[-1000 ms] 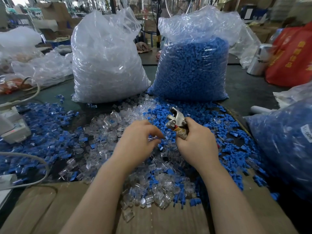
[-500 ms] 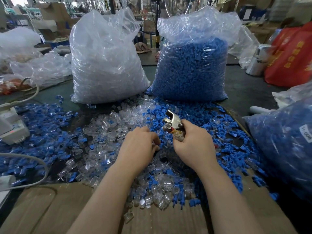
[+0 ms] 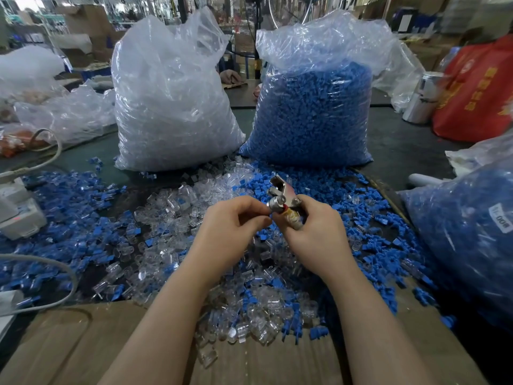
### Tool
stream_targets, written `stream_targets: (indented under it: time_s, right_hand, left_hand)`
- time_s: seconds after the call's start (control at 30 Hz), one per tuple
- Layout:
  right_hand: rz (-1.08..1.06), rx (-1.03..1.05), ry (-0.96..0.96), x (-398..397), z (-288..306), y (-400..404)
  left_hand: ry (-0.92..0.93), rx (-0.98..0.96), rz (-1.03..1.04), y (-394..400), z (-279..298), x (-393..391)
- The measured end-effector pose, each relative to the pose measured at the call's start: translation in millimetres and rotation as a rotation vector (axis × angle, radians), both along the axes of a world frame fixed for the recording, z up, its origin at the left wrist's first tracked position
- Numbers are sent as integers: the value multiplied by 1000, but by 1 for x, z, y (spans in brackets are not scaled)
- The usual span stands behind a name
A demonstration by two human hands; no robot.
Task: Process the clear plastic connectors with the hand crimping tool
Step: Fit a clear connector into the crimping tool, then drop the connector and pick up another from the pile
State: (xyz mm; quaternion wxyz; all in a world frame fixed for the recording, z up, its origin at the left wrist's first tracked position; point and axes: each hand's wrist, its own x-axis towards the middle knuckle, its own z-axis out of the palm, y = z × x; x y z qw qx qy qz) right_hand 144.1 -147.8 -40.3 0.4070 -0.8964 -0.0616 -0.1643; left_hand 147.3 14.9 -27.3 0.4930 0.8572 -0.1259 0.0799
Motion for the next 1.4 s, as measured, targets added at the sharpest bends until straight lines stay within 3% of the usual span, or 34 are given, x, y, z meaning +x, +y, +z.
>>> stream_targets:
  time_s: [0.1, 0.23, 0.33, 0.47, 0.67, 0.73, 0.87, 0.93, 1.13, 1.4]
  right_hand:
    - [-9, 14, -3, 0, 0, 1]
    - [-49, 6, -19, 0, 0, 2]
    - [-61, 36, -38, 0, 0, 1]
    - [-70, 44, -51, -1, 1, 1]
    - [-63, 47, -50, 0, 1, 1]
    - [-59, 71, -44, 0, 1, 1]
    - [-55, 169, -36, 0, -1, 0]
    - [-42, 229, -33, 0, -1, 1]
    - [65, 379, -5, -2, 3, 3]
    - [86, 386, -11, -3, 4, 7]
  left_hand:
    - [55, 32, -4, 2, 2, 1]
    - [176, 376, -63, 5, 3, 3]
    - [192, 497, -79, 0, 1, -1]
    - [168, 532, -9, -6, -2, 0]
    - [137, 517, -64, -7, -6, -2]
    - [127, 386, -4, -5, -6, -1]
    - [206, -188, 58, 4, 0, 1]
    - [233, -379, 19, 8, 3, 1]
    - [201, -542, -45, 9, 3, 0]
    - [157, -596, -82, 8, 4, -1]
